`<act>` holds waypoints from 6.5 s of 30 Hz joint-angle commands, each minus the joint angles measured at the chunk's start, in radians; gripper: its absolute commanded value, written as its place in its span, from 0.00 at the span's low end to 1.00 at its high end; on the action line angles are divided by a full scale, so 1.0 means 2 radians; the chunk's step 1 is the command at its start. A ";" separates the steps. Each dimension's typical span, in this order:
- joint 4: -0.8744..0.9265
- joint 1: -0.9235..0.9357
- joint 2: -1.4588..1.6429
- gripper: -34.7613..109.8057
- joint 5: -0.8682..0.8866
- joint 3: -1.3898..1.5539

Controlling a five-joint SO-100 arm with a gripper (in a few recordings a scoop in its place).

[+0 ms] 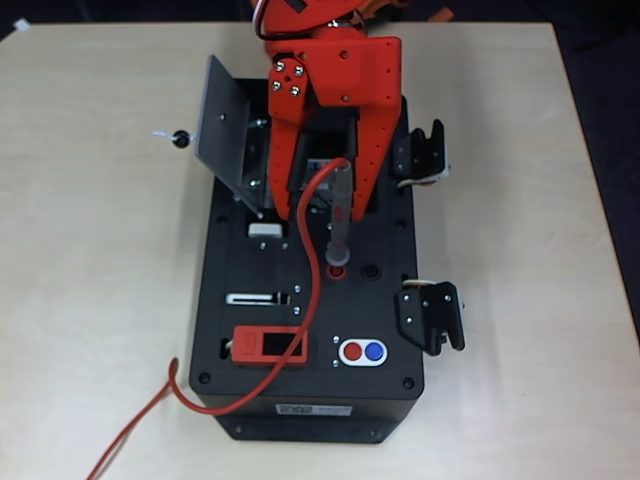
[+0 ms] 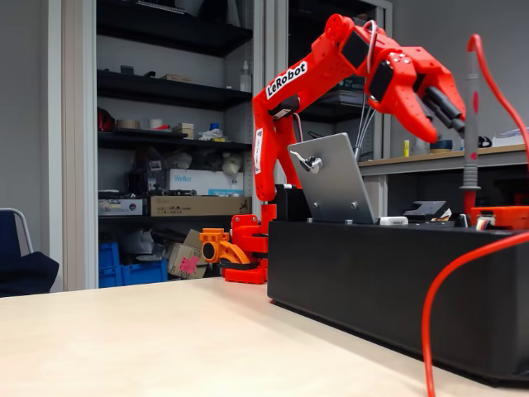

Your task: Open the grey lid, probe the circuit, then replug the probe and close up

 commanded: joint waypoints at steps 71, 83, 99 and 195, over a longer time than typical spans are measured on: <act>-0.029 0.030 -0.017 0.24 -0.086 -0.027; 0.015 0.034 -0.048 0.24 -0.099 -0.102; 0.048 0.021 -0.071 0.24 -0.096 -0.149; 0.036 0.065 0.383 0.24 -0.203 0.341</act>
